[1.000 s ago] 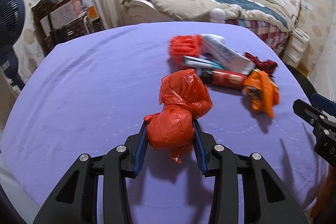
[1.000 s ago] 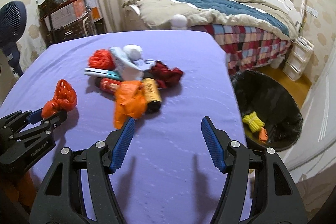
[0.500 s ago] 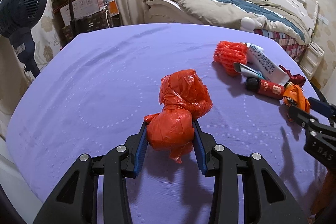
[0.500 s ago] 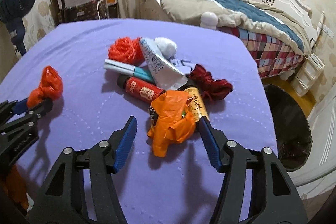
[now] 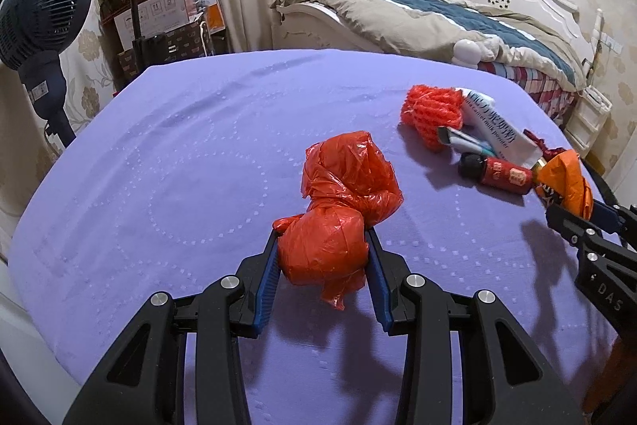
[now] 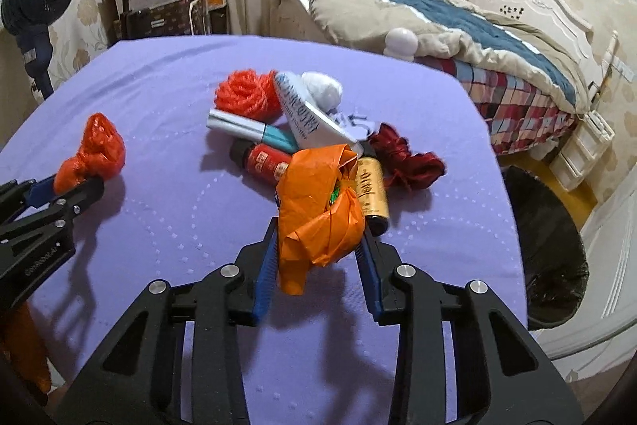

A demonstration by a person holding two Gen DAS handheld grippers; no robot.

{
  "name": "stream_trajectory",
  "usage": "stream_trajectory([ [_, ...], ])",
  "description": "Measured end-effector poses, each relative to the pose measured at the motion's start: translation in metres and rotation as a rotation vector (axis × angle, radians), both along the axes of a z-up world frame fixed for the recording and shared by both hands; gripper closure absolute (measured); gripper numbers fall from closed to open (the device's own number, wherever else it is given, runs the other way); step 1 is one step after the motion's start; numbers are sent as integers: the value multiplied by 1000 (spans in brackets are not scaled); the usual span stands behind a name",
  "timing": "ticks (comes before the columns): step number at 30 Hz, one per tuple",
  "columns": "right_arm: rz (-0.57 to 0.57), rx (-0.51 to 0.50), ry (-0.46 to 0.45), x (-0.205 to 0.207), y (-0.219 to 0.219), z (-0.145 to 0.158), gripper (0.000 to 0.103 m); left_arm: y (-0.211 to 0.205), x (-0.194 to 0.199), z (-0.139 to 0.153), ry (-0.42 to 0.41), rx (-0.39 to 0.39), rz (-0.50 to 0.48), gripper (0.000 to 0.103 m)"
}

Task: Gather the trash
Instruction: 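Carry the red bag and orange bag over the black bin with both tools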

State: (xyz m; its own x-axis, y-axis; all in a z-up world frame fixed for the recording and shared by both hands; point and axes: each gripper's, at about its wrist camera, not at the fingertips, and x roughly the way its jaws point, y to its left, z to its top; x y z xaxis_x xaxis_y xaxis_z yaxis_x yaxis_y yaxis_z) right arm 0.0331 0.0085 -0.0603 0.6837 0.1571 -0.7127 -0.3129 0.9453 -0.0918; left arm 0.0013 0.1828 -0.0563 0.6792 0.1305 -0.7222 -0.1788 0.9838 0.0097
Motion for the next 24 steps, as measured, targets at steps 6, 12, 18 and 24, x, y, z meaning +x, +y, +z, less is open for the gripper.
stream_trajectory([
  [6,-42,34,-32,-5,-23,16,68,-21,-4,13,-41,-3,-53,63],
  [12,-113,56,-59,-6,-57,27,68,-56,1,26,-76,-17,-132,63],
  [18,-206,71,-87,-4,-100,34,68,-100,16,35,-100,-33,-220,63],
  [24,-301,82,-95,8,-149,34,68,-149,38,40,-102,-52,-305,63],
])
